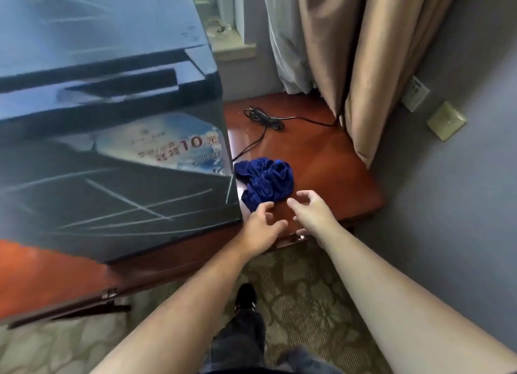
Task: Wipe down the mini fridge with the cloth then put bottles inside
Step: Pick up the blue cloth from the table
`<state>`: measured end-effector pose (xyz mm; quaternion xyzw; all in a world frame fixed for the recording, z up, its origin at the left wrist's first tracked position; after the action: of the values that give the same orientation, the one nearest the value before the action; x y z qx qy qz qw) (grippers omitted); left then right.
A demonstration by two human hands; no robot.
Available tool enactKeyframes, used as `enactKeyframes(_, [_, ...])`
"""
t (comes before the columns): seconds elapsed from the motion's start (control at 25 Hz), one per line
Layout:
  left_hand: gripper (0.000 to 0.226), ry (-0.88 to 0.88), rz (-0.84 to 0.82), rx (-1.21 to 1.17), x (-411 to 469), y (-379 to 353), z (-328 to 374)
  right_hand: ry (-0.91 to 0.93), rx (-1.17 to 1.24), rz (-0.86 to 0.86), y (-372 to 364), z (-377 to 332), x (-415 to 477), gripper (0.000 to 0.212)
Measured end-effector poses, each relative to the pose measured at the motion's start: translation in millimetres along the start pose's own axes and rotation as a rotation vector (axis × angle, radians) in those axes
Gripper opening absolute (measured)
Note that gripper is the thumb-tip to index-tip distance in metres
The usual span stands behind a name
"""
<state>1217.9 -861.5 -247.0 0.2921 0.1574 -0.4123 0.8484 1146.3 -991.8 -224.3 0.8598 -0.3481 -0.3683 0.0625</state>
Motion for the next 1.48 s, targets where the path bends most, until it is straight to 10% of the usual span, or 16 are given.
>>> enactKeyframes(0.6, [0.111,0.374,0.250,0.160,174,-15,20,-0.276,0.040,-0.215,2,-8,167,0.087])
enactKeyframes(0.76, [0.079,0.329,0.341,0.202,183,-16,19,-0.305,0.129,-0.310,-1,-2,186,0.095])
enactKeyframes(1.0, [0.050,0.128,0.405,0.017,157,-17,47,-0.267,0.366,-0.336,-5,-18,173,0.054])
enactKeyframes(1.48, [0.082,-0.347,0.131,-0.117,28,26,97,0.102,0.734,0.105,9,-68,35,0.012])
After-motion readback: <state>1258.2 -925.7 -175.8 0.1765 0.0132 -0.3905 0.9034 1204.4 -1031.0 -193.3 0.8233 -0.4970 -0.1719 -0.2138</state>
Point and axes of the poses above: each hand's wrist, its own x-axis towards the middle knuckle, its own y-axis out of the back of the hand, z = x × y, the point moved 1 cm from there along x, towards the middle knuckle
